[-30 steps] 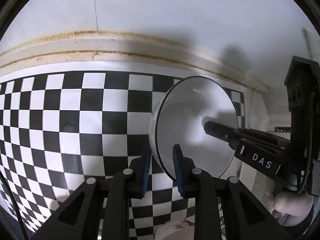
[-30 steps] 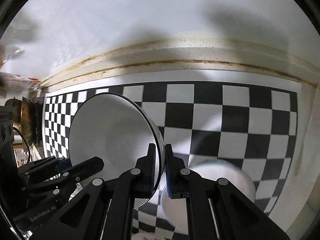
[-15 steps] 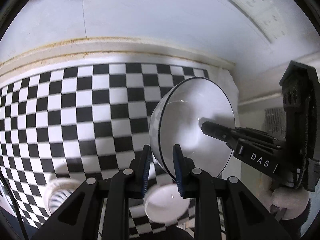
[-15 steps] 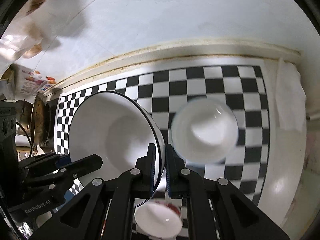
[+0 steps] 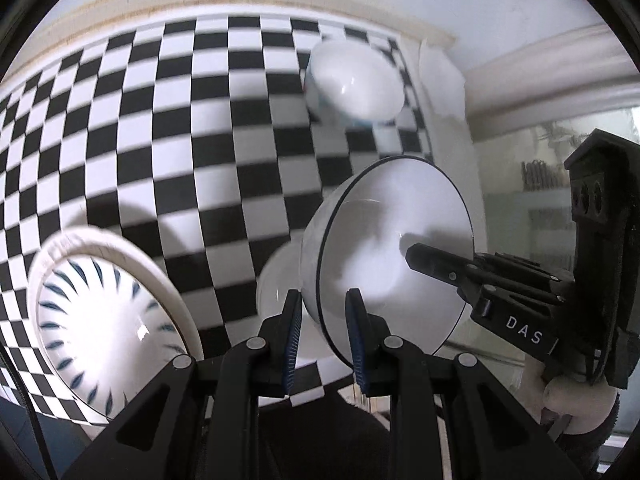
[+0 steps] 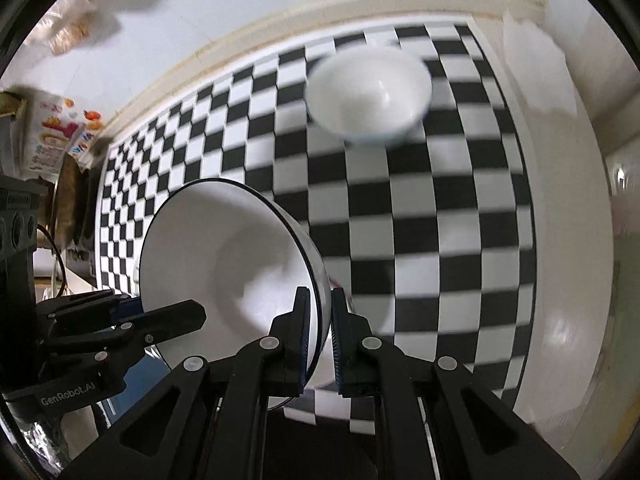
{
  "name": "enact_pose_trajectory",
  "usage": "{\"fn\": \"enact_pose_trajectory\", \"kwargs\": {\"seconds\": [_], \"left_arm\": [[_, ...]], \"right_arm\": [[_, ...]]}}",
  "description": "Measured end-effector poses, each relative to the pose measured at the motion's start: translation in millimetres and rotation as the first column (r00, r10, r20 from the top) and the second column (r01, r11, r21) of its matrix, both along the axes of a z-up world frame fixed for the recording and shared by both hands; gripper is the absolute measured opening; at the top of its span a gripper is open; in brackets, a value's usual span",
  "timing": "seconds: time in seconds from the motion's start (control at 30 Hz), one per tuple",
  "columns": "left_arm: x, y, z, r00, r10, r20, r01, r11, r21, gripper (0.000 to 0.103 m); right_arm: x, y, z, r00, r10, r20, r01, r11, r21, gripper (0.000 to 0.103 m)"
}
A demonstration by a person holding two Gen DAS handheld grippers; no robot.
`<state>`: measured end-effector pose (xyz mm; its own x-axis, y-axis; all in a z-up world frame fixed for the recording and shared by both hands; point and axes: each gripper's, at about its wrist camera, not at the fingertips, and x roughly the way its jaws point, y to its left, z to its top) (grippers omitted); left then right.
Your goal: Organize plates and bowls
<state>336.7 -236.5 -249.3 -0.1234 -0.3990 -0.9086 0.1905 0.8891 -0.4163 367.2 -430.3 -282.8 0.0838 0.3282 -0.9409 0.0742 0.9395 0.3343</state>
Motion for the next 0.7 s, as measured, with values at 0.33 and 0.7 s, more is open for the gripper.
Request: {"fn": "enact_pose_trajectory", "kwargs": {"seconds": [0.33, 0.7], "left_arm": [[-20.1, -4.3, -31.8, 0.998, -0.030, -0.047, 0.033, 0.997, 0.064, 0.020], [-24.7, -13.7, -56.8, 0.996, -0.064, -0.062, 0.072, 0.987, 0.142, 0.020]], "right_arm": [[-32.0, 7.3, -43.0, 0.998, -0.001, -0.061, 0.000, 1.000, -0.016, 0.011], [-36.6, 18.1, -63.5, 0.995, 0.014, -0.094, -0.019, 0.999, -0.050, 0.012]]}}
